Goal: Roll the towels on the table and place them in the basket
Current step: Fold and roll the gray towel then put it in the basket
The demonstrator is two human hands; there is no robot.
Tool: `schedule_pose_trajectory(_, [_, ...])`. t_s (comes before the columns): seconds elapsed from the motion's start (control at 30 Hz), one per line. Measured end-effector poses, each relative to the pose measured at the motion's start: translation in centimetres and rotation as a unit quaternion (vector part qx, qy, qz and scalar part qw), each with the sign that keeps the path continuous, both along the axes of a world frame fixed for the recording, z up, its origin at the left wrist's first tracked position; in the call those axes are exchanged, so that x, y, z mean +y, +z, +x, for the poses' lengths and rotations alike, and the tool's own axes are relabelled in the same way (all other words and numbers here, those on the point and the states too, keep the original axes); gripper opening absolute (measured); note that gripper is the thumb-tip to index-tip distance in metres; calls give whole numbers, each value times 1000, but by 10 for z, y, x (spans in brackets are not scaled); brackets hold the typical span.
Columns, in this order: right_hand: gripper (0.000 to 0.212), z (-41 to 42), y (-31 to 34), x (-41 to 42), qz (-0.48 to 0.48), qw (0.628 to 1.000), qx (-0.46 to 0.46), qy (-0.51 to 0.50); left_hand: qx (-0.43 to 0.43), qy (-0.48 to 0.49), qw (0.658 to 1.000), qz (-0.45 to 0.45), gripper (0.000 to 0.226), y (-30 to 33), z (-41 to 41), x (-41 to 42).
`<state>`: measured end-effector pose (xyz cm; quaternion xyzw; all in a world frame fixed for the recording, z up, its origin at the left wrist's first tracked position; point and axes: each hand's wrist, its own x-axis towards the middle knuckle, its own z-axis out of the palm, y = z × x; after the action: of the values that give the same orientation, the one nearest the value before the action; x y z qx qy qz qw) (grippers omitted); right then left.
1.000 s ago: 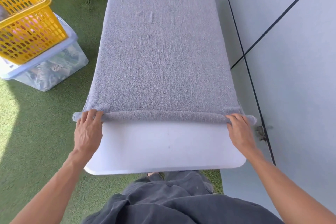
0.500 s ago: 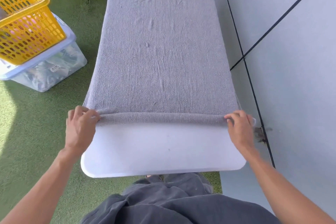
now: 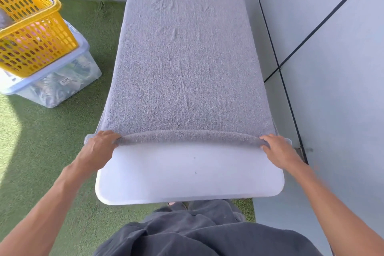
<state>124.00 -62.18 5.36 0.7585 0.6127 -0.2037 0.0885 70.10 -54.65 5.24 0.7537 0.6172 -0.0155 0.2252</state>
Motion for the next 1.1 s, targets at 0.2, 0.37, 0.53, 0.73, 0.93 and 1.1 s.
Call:
schedule_pose_trajectory(0.2, [19,0,7,5,54,979,156,-116,-100,78,992,-8,34,6,-6,6])
schedule_pose_trajectory(0.37, [26,-36,-11,-32,232,972,-1,-47,-17,46,982,182,18,2,23,-34])
schedule_pose_trajectory(0.53, [51,-32,-21,-31,185,983,-4,2,29,34,986,160,49,-7,31,-38])
schedule_pose_trajectory(0.73, [30,-3,-1,6,14,998,44,47,7,18,997,68,29,1,12,-9])
schedule_pose_trajectory(0.93, [15,4,28,29,-157,966,200,-47,-93,85,986,-108,26,18,-4,20])
schedule_pose_trajectory(1.1, [6,-21,12,7,187,976,84,-72,-37,81,983,159,10,5,14,-2])
